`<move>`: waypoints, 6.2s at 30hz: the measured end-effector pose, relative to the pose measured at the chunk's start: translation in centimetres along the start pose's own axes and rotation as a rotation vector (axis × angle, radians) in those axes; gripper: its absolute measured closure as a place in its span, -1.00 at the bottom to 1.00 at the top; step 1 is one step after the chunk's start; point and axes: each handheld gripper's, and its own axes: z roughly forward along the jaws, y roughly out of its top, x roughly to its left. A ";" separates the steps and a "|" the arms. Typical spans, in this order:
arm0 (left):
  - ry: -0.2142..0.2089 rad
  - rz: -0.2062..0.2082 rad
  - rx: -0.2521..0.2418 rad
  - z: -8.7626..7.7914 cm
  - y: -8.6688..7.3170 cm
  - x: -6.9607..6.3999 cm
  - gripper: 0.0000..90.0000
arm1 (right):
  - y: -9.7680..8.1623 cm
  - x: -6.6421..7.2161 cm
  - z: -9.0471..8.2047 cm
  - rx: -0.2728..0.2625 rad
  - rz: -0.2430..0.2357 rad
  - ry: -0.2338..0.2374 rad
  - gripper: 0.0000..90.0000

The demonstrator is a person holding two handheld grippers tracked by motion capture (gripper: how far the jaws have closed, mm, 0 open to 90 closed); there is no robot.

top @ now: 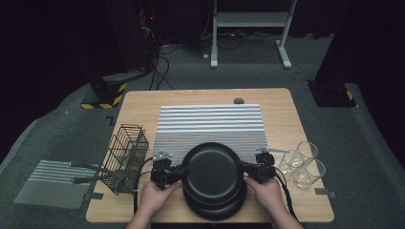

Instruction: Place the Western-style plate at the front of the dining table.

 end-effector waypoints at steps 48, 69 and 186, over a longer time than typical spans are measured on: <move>0.049 -0.010 -0.098 1.2 -0.7 0.2 0.06 | -2.9 0.8 -0.8 -0.025 -0.128 -0.028 0.51; 0.050 0.038 -0.108 -0.8 -2.8 -0.6 0.03 | -2.9 0.8 -0.8 -0.028 -0.141 -0.029 0.51; 0.168 0.109 -0.183 0.2 -3.7 -2.6 0.24 | -3.2 1.4 0.1 -0.062 -0.229 -0.055 0.37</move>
